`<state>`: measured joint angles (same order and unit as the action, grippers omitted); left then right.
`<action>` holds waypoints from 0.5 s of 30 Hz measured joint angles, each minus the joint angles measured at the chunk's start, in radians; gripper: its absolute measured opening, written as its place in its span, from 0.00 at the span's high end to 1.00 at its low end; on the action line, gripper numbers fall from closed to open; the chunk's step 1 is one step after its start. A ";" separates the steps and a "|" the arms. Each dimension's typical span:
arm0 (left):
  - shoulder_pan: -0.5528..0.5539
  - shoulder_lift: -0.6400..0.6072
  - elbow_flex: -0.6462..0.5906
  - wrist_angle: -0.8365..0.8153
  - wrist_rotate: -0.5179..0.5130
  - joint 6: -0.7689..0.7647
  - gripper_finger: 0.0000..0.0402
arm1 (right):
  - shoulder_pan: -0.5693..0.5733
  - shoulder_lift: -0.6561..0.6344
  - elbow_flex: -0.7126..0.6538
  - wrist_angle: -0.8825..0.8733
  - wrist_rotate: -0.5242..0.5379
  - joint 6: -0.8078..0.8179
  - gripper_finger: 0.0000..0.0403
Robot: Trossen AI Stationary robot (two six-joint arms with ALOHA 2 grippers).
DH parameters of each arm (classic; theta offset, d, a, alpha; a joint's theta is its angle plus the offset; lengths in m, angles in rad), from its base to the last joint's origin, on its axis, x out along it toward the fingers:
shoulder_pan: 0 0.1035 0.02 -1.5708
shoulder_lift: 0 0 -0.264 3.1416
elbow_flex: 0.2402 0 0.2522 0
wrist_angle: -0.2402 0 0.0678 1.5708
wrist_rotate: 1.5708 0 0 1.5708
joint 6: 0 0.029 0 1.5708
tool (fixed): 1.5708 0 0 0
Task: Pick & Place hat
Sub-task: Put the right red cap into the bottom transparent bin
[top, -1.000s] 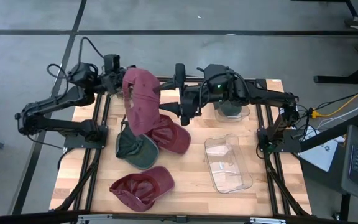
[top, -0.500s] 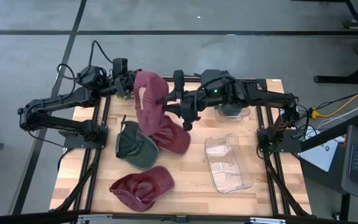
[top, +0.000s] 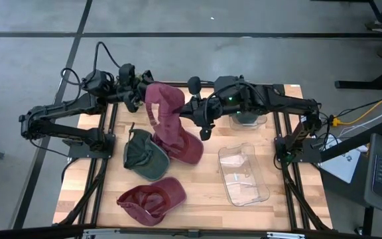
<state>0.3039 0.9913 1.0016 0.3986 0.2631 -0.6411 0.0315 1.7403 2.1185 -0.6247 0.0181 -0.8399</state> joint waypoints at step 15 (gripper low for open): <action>0.102 -0.032 -0.001 -0.072 0.061 -0.009 0.38 | -0.005 -0.112 0.000 -0.208 0.081 0.104 0.97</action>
<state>0.4062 0.9591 1.0008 0.3265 0.3243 -0.6502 0.0265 1.6284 2.1185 -0.8325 0.0990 -0.7362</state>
